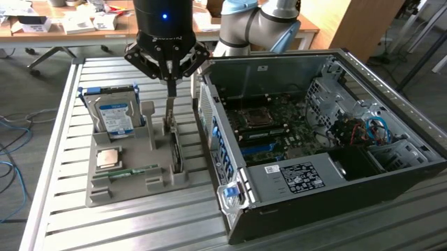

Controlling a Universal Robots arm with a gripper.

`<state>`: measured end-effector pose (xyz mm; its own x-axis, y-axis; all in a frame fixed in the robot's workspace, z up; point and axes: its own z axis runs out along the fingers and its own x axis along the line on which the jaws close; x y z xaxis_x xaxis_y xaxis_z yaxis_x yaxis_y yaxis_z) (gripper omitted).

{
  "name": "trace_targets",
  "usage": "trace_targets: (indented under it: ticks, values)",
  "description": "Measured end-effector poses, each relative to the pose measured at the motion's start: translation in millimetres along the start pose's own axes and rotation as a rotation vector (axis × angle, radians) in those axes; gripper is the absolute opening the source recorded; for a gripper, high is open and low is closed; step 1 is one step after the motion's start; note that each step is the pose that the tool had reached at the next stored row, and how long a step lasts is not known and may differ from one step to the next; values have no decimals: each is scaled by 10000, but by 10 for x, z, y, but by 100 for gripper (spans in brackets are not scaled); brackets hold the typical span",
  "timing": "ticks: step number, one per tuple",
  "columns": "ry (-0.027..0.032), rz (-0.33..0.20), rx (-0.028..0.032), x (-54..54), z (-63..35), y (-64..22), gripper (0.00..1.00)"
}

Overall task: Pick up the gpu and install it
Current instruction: 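Pick up the gpu and move the gpu toward the slot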

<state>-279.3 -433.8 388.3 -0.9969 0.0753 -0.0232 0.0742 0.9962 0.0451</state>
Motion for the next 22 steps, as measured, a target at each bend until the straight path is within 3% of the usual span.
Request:
trace_targets:
  ticks: [12,20,22]
  values:
    - [-1,1,0,0,0,0,11]
    - [-1,0,0,0,0,0,41]
    - [0,0,0,0,0,0,41]
